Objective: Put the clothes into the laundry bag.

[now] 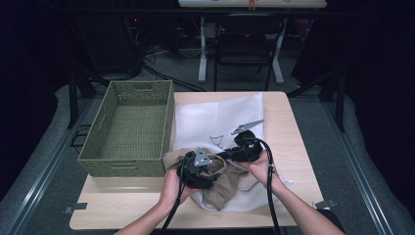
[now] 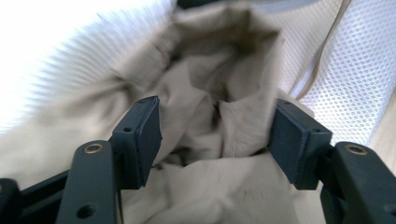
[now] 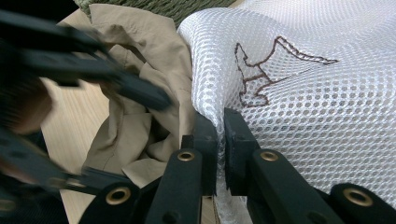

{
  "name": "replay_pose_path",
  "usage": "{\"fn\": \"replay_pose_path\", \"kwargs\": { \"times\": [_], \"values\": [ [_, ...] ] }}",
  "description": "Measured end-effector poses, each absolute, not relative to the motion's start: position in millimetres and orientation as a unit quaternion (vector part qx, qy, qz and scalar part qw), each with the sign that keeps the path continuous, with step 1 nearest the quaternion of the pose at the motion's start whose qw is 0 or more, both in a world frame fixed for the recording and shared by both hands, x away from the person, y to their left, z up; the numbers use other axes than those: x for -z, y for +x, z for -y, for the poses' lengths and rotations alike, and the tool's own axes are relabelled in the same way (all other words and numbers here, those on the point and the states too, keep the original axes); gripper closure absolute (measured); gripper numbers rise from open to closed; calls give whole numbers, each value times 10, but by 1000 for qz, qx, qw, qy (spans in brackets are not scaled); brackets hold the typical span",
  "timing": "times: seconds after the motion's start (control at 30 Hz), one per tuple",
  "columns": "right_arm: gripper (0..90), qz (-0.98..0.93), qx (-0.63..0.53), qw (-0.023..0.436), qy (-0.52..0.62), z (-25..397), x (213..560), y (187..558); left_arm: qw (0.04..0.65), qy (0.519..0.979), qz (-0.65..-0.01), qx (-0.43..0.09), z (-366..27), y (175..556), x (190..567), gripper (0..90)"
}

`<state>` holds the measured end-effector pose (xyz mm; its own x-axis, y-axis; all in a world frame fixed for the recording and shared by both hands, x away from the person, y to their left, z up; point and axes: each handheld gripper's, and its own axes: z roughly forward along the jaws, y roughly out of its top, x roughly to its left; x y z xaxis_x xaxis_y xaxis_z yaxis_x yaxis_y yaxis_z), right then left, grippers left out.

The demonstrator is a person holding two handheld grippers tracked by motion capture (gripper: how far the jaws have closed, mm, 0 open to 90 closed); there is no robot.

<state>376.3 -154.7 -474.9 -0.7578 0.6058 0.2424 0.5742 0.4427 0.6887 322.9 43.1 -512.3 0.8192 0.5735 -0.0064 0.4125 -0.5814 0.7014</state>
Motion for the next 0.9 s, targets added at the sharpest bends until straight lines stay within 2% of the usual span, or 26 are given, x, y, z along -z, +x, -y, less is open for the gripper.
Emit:
{"fn": "replay_pose_path", "kwargs": {
  "times": [0.03,0.07,0.1,0.13,0.17,0.27,0.43,0.63,0.7,0.77,0.9],
  "values": [
    [857,-849,-397,19,347,1544,4752,3764,361,885,-278,-95,-410,3261,5184,447],
    [859,-848,-398,17,348,1538,4752,3761,362,883,-284,-91,-386,3283,5246,588],
    [859,-848,-398,17,348,1538,4752,3761,364,882,-287,-88,-379,3306,5298,588],
    [860,-848,-399,16,347,1532,4751,3760,366,879,-294,-78,-371,3329,5350,698],
    [861,-849,-399,15,345,1522,4743,3755,368,877,-299,-73,-371,3345,5388,767],
    [862,-848,-405,12,342,1492,4706,3734,379,869,-309,-68,-409,3371,5358,844],
    [862,-834,-432,6,344,1505,4597,3693,421,840,-335,-64,-449,3417,5205,858],
    [860,-836,-423,0,349,1510,4653,3719,391,855,-333,-65,-306,3499,5421,844],
    [858,-840,-416,0,349,1504,4688,3733,389,857,-331,-69,-315,3489,5396,828],
    [858,-841,-415,5,348,1516,4689,3744,383,864,-319,-74,-349,3454,5318,761],
    [858,-840,-414,8,351,1553,4691,3762,386,869,-300,-77,-468,3373,5145,706]
  ]
}}
